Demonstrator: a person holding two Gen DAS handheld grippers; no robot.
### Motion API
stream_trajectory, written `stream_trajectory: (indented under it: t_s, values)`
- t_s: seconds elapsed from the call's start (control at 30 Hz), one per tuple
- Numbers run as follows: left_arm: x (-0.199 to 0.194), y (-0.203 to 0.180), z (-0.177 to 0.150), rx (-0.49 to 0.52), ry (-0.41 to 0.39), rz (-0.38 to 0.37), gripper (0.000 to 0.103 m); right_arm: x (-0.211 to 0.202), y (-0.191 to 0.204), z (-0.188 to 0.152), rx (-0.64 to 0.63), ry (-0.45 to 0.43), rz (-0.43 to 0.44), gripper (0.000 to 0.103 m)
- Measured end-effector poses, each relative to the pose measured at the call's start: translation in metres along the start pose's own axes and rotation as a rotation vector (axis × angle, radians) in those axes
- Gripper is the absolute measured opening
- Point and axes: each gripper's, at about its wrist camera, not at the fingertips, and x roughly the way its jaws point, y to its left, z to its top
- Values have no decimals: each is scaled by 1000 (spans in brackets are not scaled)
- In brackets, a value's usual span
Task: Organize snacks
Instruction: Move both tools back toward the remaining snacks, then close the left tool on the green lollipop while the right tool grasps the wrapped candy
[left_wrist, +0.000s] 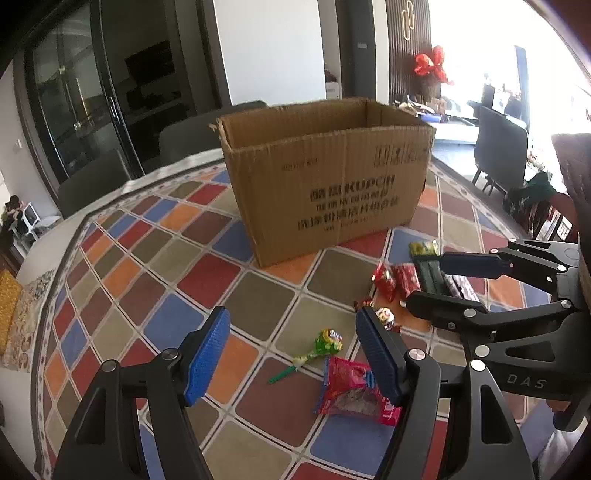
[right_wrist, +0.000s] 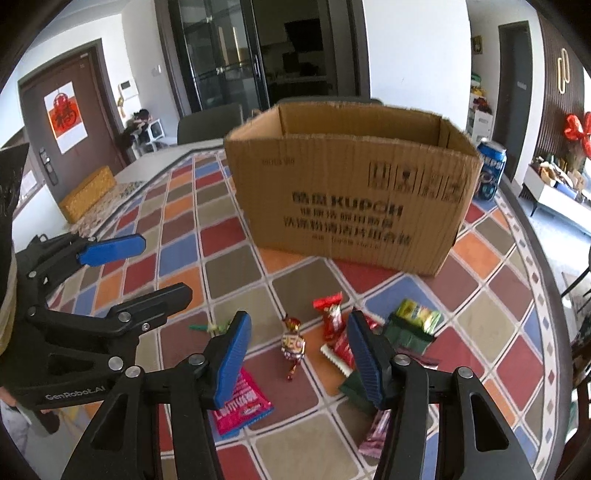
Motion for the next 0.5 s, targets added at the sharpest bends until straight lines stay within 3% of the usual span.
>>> stream_trajectory:
  t_s: [0.5]
  values:
    - [37, -6, -20, 41, 94, -68, 67, 40, -3, -17, -8, 126, 16, 44]
